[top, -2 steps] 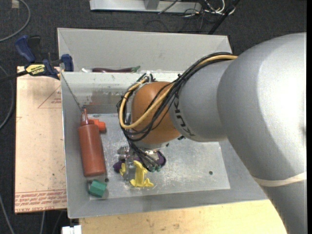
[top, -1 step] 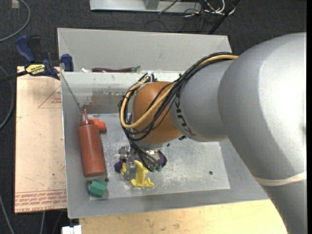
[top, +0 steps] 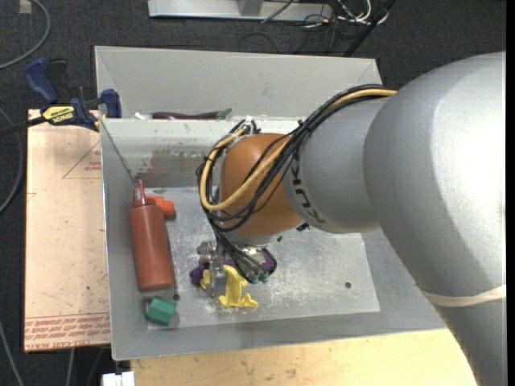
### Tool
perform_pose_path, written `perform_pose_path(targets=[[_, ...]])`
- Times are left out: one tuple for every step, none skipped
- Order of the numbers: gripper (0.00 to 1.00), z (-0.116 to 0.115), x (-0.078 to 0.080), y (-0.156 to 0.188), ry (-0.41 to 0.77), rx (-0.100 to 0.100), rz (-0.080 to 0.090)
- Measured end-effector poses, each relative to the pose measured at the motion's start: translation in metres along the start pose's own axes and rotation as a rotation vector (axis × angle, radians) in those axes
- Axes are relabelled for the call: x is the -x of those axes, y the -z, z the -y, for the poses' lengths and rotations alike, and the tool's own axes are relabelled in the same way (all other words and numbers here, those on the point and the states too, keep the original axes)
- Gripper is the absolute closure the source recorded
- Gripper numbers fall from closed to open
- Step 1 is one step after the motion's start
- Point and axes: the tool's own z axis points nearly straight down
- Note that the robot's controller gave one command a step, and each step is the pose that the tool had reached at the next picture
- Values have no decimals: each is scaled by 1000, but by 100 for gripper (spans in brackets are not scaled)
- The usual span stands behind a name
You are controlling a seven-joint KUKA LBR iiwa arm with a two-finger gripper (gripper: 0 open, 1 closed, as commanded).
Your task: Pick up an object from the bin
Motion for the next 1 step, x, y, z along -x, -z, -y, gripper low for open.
perform_pose_path(targets=[[100, 0, -2, 21, 1, -1, -5]])
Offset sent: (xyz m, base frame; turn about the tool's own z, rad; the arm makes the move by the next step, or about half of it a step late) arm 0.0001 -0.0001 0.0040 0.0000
